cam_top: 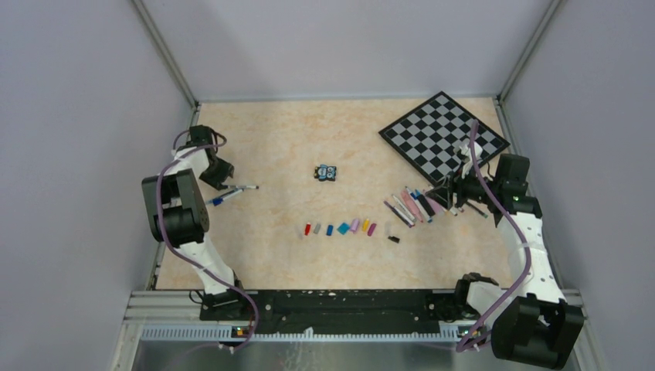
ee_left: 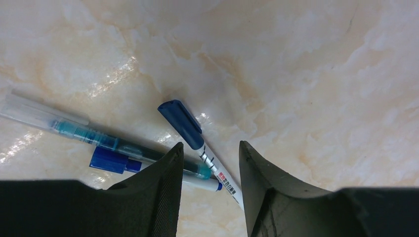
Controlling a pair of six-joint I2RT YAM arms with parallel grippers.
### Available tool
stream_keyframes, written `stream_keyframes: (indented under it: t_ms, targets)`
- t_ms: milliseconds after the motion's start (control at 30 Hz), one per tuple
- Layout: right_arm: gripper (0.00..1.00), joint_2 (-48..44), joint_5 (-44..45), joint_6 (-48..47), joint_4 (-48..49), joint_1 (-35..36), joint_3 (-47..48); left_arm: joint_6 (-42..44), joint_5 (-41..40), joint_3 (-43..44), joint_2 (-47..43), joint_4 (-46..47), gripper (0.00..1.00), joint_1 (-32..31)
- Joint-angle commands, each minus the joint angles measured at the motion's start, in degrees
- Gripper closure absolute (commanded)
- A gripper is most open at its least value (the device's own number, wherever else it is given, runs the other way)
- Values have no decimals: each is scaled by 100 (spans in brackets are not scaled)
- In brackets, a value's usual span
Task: Open the pen caps
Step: Pick up the pen from the center of the board.
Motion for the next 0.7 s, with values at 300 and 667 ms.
stream_keyframes:
  t_ms: [300, 667]
  targets:
    - [51, -92, 27, 24, 200, -22, 138, 18, -100, 300, 313, -132, 53, 50]
    - [51, -116, 79, 19, 189, -22, 156, -49, 198, 503, 609, -132, 64, 52]
